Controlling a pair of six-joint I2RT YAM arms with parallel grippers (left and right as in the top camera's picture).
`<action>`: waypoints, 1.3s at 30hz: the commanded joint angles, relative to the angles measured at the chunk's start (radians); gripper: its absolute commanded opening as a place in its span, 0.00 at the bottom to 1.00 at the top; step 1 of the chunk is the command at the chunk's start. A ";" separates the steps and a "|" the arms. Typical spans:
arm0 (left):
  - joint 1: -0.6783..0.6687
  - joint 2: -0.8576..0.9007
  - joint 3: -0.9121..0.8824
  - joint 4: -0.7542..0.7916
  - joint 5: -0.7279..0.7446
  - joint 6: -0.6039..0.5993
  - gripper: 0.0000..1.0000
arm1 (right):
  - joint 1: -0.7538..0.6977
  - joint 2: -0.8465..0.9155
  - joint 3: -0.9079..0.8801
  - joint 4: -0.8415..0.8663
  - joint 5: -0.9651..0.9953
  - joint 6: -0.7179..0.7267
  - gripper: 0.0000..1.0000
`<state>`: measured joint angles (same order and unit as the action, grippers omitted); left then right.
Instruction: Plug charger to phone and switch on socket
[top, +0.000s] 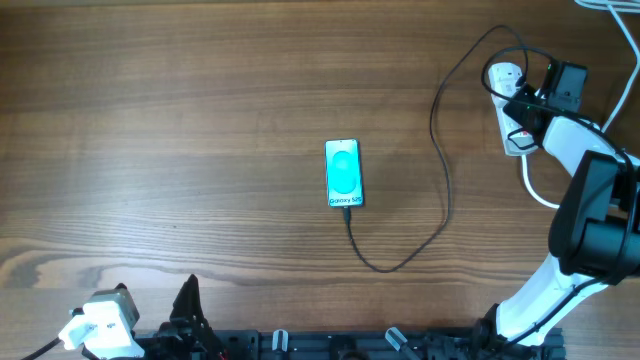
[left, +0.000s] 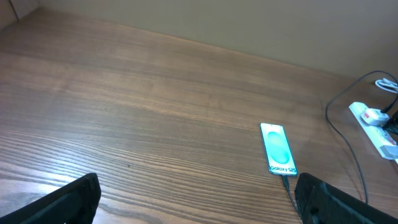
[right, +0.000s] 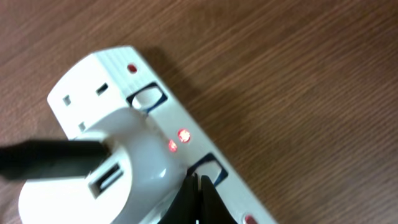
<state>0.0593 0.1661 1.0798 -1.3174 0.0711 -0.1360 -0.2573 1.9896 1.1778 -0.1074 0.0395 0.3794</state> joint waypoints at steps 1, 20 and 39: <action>0.004 -0.005 0.001 0.003 -0.017 -0.003 1.00 | 0.083 0.048 -0.027 -0.108 -0.098 0.032 0.04; 0.003 -0.004 -0.272 0.611 0.233 -0.006 1.00 | 0.088 -0.593 -0.027 -0.438 0.039 0.069 0.04; 0.004 -0.004 -1.015 1.506 0.366 -0.011 1.00 | 0.153 -1.339 -0.027 -0.577 0.039 0.039 0.10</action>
<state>0.0593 0.1661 0.1291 0.1467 0.4255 -0.1440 -0.1070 0.6930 1.1458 -0.6598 0.0612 0.4397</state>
